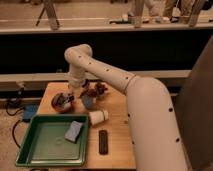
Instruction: Place brush in red bowl
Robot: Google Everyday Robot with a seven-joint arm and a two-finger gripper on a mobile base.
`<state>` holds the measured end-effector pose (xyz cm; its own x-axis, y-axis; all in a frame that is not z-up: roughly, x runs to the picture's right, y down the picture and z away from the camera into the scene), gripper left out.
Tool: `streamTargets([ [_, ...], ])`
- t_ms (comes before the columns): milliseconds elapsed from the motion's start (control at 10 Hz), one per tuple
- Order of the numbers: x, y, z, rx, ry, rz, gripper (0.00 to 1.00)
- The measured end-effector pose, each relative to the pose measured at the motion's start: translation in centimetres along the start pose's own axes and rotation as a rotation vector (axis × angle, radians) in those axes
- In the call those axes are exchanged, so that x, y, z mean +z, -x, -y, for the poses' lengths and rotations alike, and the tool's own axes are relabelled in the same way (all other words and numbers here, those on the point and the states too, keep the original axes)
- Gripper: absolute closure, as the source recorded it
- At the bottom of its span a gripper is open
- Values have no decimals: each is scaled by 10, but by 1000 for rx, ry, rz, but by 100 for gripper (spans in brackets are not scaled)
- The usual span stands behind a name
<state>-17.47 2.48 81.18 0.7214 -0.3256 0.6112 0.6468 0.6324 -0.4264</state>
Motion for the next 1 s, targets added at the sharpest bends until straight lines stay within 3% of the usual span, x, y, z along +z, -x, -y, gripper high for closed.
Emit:
streamTargets([
  [800,22,-25,15,34,22,27,100],
  [1000,26,-30,18,38,33,23,93],
])
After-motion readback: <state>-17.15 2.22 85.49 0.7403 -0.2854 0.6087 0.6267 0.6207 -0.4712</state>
